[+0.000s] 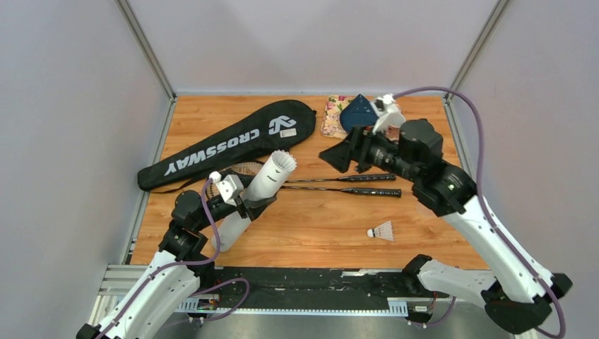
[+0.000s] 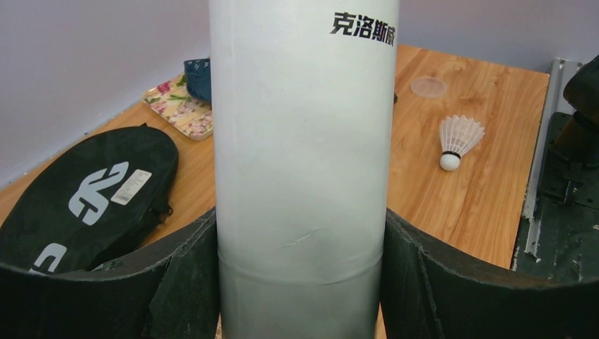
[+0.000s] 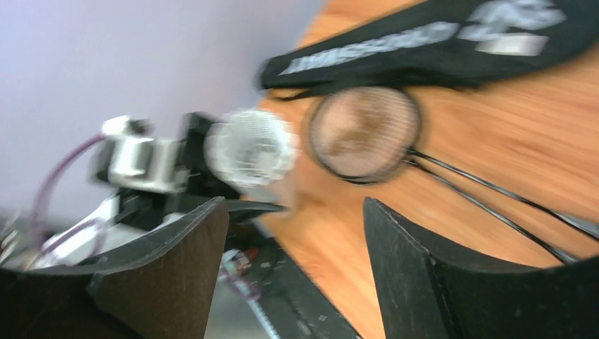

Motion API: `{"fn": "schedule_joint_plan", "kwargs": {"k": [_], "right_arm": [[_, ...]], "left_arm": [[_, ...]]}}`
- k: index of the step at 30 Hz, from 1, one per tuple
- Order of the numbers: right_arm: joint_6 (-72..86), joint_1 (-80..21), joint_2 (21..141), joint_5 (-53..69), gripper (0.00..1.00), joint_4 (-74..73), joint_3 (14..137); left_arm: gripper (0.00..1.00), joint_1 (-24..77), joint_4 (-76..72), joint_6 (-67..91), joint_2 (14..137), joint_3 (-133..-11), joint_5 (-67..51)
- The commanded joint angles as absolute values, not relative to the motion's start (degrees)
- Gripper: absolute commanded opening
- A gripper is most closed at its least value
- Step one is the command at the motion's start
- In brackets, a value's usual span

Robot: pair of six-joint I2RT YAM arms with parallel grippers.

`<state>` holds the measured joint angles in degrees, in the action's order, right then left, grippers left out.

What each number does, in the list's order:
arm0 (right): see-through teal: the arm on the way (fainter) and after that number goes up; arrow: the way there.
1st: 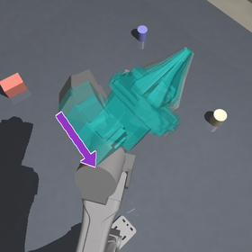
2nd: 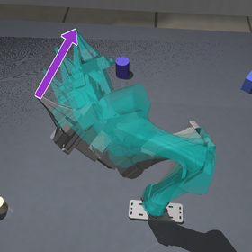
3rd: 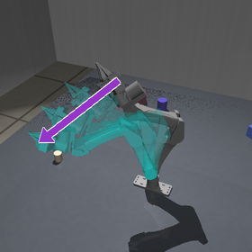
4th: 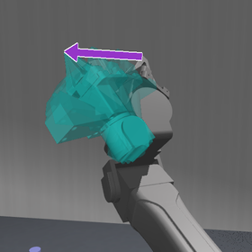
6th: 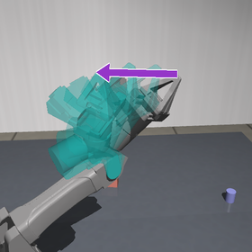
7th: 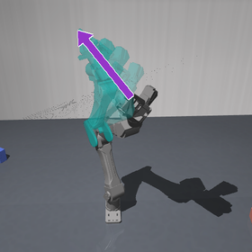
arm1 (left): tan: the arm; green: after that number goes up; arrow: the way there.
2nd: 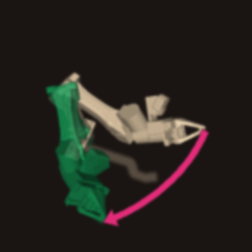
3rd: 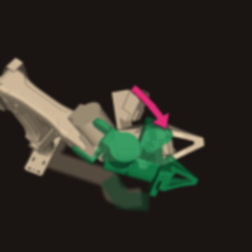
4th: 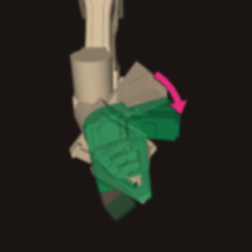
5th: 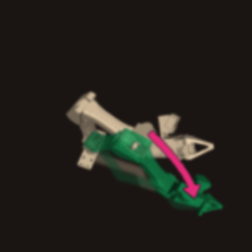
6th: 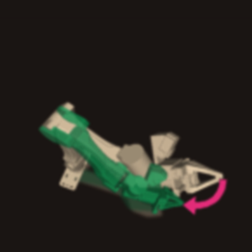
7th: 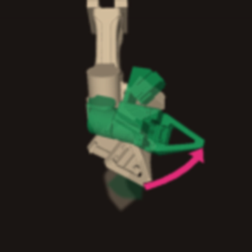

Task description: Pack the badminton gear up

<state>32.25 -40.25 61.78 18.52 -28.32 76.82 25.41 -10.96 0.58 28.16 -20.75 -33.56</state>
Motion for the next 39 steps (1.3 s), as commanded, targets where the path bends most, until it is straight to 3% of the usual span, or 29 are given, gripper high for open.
{"fn": "schedule_joint_plan", "kwargs": {"k": [1, 7, 11, 12, 16, 23, 27, 28, 29, 34, 39], "right_arm": [[32.9, -30.2, 57.4, -6.0, 0.75, -50.7, 67.5], [37.4, -8.8, 48.9, 1.2, 0.77, -50.2, 45.2], [38.1, -2.7, 47.9, 7.2, 0.73, -47.7, 37.3], [38.4, -2.7, 48.4, 7.7, 0.72, -47.7, 36.4], [38.0, -2.9, 52.4, 16.2, 0.51, -46.1, 34.3], [38.1, -3.1, 56.8, 18.8, 0.44, -40.9, 31.1], [38.3, -3.5, 57.5, 20.2, 0.26, -38.3, 29.7], [38.5, -3.4, 57.6, 22.0, 0.1, -37.7, 29.1], [38.9, -3.5, 57.6, 22.8, 0.02, -36.5, 28.9], [39.1, -10.1, 54.3, 27.5, 0.0, -32.2, 36.5], [34.2, -26.5, 54.7, 21.9, 0.0, -25.9, 58.9]], "left_arm": [[0.16, 25.5, -12.2, 0.3, 27.0, -22.1, -31.7], [0.15, 25.5, -12.5, 0.3, 27.1, -22.0, -31.9], [0.16, 25.5, -12.5, 0.2, 27.4, -22.0, -32.3], [0.16, 25.5, -12.5, 0.3, 27.2, -22.0, -32.4], [0.16, 25.5, -12.7, 0.4, 27.3, -21.9, -33.0], [0.16, 25.5, -12.9, 0.6, 27.2, -21.5, -33.3], [0.16, 25.5, -13.0, 0.7, 27.7, -21.8, -33.7], [0.16, 25.5, -13.1, 0.8, 27.9, -21.9, -34.0], [0.16, 25.5, -13.1, 1.0, 28.0, -21.8, -34.0], [0.16, 25.6, -13.5, 1.3, 28.7, -21.8, -34.9], [0.16, 25.6, -13.7, 1.4, 29.5, -21.9, -36.4]]}}
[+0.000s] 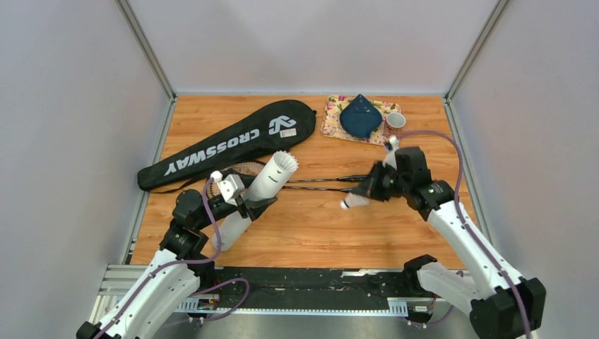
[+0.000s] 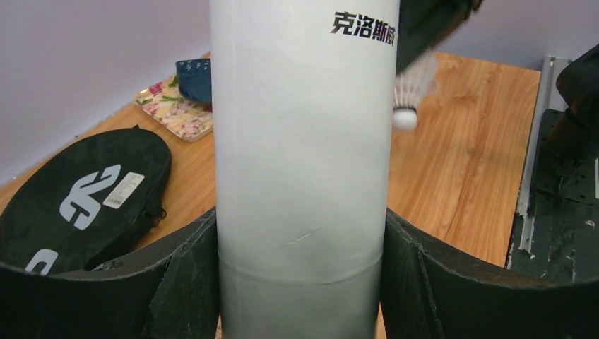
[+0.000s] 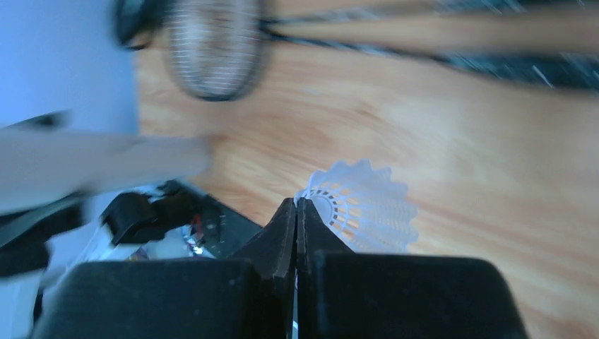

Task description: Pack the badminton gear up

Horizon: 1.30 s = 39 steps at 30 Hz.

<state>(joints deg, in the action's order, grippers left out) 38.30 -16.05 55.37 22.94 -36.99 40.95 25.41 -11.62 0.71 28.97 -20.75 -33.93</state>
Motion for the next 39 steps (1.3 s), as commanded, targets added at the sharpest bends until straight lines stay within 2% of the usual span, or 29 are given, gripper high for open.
{"fn": "schedule_joint_plan", "kwargs": {"k": [1, 3, 6, 13, 20, 25, 26, 27, 30, 33, 39], "right_arm": [[32.7, -31.1, 56.3, 20.3, 0.0, -26.8, 62.5], [29.5, -34.1, 59.7, 15.1, 0.0, -32.9, 73.8], [28.4, -36.2, 64.3, 15.8, 0.0, -34.4, 82.8], [27.1, -41.1, 72.7, 19.4, 0.0, -35.5, 94.7], [26.3, -45.7, 78.3, 19.4, 0.0, -37.5, 96.5], [30.0, -46.3, 80.1, 26.2, 0.0, -32.8, 93.6], [31.3, -46.3, 80.1, 27.7, 0.02, -29.4, 92.8], [34.4, -46.3, 80.1, 31.6, 0.22, -27.2, 90.9], [41.0, -46.2, 80.1, 37.1, 0.57, -18.9, 87.2], [44.6, -46.2, 79.5, 38.4, 0.67, -12.8, 84.1], [53.3, -46.2, 79.2, 39.9, 0.68, -3.3, 76.6]], "left_arm": [[0.16, 25.5, -13.7, 1.3, 29.7, -22.0, -36.7], [0.16, 25.6, -13.4, 1.1, 30.0, -22.1, -37.2], [0.16, 25.6, -13.0, 0.9, 30.2, -22.1, -37.6], [0.16, 25.6, -12.5, 0.4, 30.7, -22.3, -37.9], [0.16, 25.5, -12.5, 0.4, 30.8, -22.5, -38.0], [0.16, 25.5, -12.8, 0.5, 30.3, -22.2, -37.9], [0.16, 25.5, -12.8, 0.4, 30.3, -22.3, -37.7], [0.16, 25.6, -12.8, 0.4, 30.3, -22.3, -37.7], [0.16, 25.6, -12.9, 0.5, 30.3, -22.2, -37.8], [0.16, 25.5, -12.9, 0.6, 30.1, -22.2, -37.7], [0.16, 25.6, -13.3, 0.8, 29.5, -22.1, -37.4]]}}
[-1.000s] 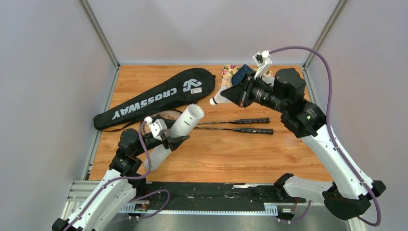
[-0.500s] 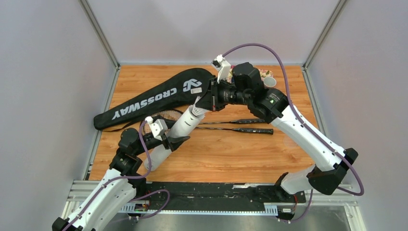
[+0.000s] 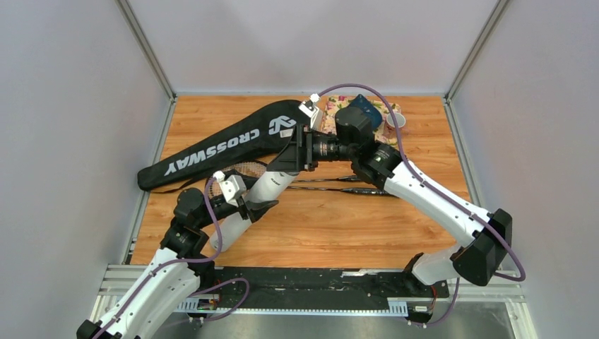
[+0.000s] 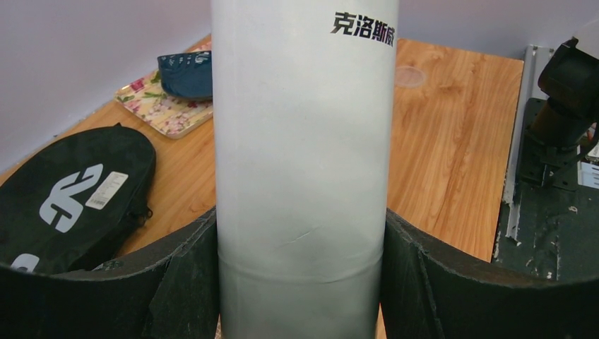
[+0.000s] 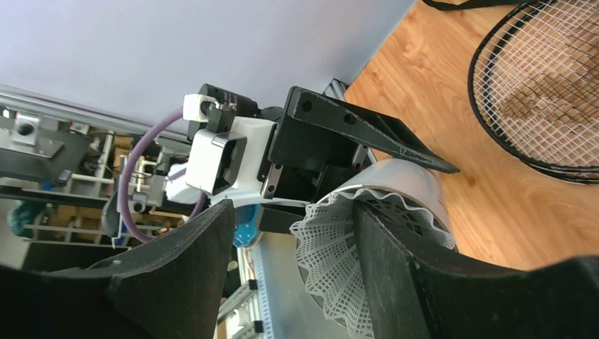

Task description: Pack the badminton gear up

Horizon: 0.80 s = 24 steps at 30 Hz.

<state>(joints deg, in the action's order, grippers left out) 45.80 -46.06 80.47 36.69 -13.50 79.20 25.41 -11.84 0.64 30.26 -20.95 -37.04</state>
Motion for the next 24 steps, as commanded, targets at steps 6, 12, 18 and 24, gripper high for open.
{"fn": "schedule_joint_plan", "kwargs": {"k": [6, 12, 18, 24], "right_arm": [[48.1, -48.1, 82.6, 40.1, 0.7, -10.3, 82.1], [33.1, -51.8, 85.8, 29.1, 0.75, -33.7, 91.9], [25.2, -55.2, 90.2, 21.5, 0.73, -43.3, 99.2], [26.1, -52.2, 77.6, 12.2, 0.77, -36.7, 94.2]], "left_arm": [[0.16, 25.5, -13.6, 1.2, 29.8, -22.1, -38.0], [0.16, 25.6, -13.2, 1.3, 29.7, -22.1, -35.3], [0.16, 25.5, -12.8, 1.3, 30.0, -22.5, -35.5], [0.16, 25.5, -12.5, 1.1, 29.4, -22.1, -32.6]]}}
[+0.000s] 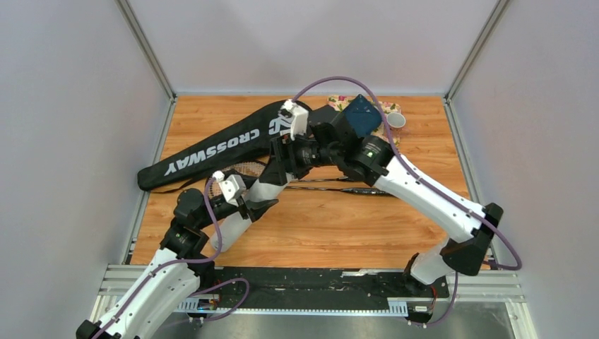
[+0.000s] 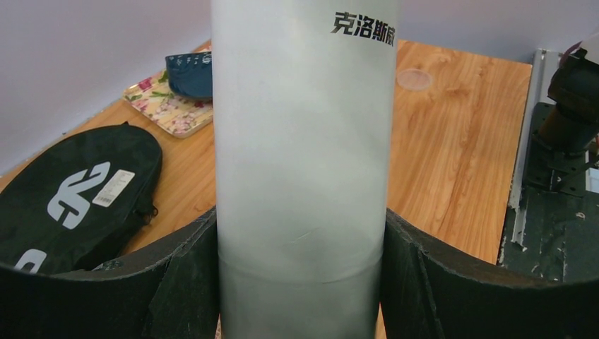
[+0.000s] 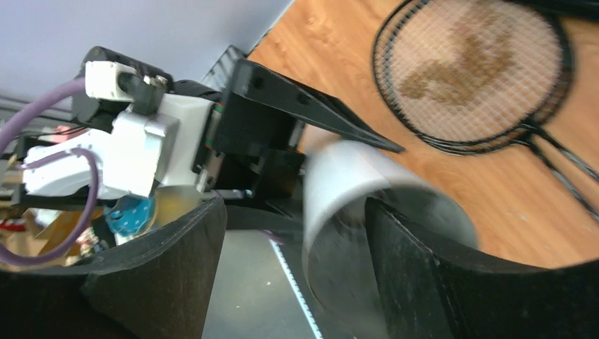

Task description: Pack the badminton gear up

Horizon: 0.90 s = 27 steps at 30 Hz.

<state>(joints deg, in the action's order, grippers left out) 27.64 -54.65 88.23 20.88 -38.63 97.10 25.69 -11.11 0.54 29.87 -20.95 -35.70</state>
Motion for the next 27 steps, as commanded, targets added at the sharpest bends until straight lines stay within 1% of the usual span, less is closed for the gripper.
{"fn": "schedule_joint_plan", "kwargs": {"k": [1, 3, 5, 6, 9, 10, 11, 14, 15, 16, 17, 18, 19, 20, 21, 22, 23, 24, 26, 27], "right_arm": [[26.9, -51.5, 75.4, 10.7, 0.79, -34.0, 91.4], [28.3, -48.5, 70.3, 6.9, 0.8, -33.1, 90.2], [30.5, -45.5, 67.5, 5.9, 0.8, -33.5, 88.1], [31.5, -42.0, 65.2, 4.3, 0.8, -33.8, 87.0], [33.1, -34.1, 63.6, 11.7, 0.8, -32.5, 85.1], [33.0, -33.0, 63.8, 10.4, 0.8, -36.2, 85.5], [32.8, -31.9, 63.9, 8.4, 0.8, -38.0, 86.0], [34.3, -26.4, 64.2, -5.9, 0.8, -48.1, 85.7], [36.2, -22.4, 64.5, -11.8, 0.8, -50.8, 84.6], [37.3, -20.0, 64.9, -13.7, 0.79, -55.6, 83.7], [38.7, -17.6, 65.0, -15.2, 0.77, -57.5, 82.5], [40.1, -12.5, 64.5, -16.2, 0.77, -58.6, 80.2], [42.3, -9.6, 64.0, -16.2, 0.75, -59.3, 75.3], [43.8, -6.7, 63.5, -16.1, 0.71, -59.8, 72.5], [45.0, -0.8, 63.0, -14.6, 0.7, -60.0, 70.0], [46.3, 3.0, 62.9, -12.8, 0.68, -60.1, 65.2], [46.8, 5.9, 63.2, -11.5, 0.64, -59.8, 62.7], [46.7, 11.1, 63.5, -9.3, 0.6, -59.0, 60.5], [46.8, 15.4, 64.6, -8.3, 0.55, -57.6, 55.3], [46.6, 18.5, 66.0, -8.1, 0.55, -57.0, 53.9]], "left_arm": [[0.16, 25.4, -12.4, 1.3, 29.4, -22.1, -31.7], [0.16, 25.4, -11.8, 1.7, 30.1, -22.3, -29.5], [0.16, 25.5, -9.6, 1.7, 31.5, -23.4, -28.1], [0.16, 25.4, -9.3, 1.7, 31.7, -23.7, -27.3], [0.16, 24.9, -10.6, 2.9, 32.2, -23.5, -28.3], [0.16, 24.8, -11.2, 3.4, 32.0, -23.0, -28.5], [0.16, 24.9, -12.0, 3.8, 31.9, -22.9, -28.7], [0.15, 25.1, -11.8, 4.1, 31.6, -22.7, -27.8], [0.16, 25.5, -11.2, 3.8, 31.5, -22.8, -25.6], [0.16, 26.2, -10.5, 3.3, 31.4, -23.2, -24.5], [0.16, 26.7, -8.9, 2.2, 31.1, -23.5, -23.2], [0.16, 27.2, -8.4, 1.7, 30.9, -23.6, -20.1], [0.16, 27.7, -7.8, 1.1, 30.6, -23.6, -18.3], [0.16, 29.0, -6.7, 0.3, 30.4, -23.8, -16.5], [0.16, 29.5, -5.9, 0.1, 30.6, -23.9, -13.2], [0.16, 30.3, -5.3, 0.0, 30.6, -24.3, -11.7], [0.16, 31.6, -4.3, -2.3, 30.5, -24.4, -10.6], [0.17, 32.6, -4.0, -3.1, 30.3, -24.3, -8.5], [0.18, 34.1, -3.3, -4.7, 29.9, -24.2, -6.7], [0.18, 35.6, -3.1, -5.3, 29.7, -24.1, -5.2]]}}
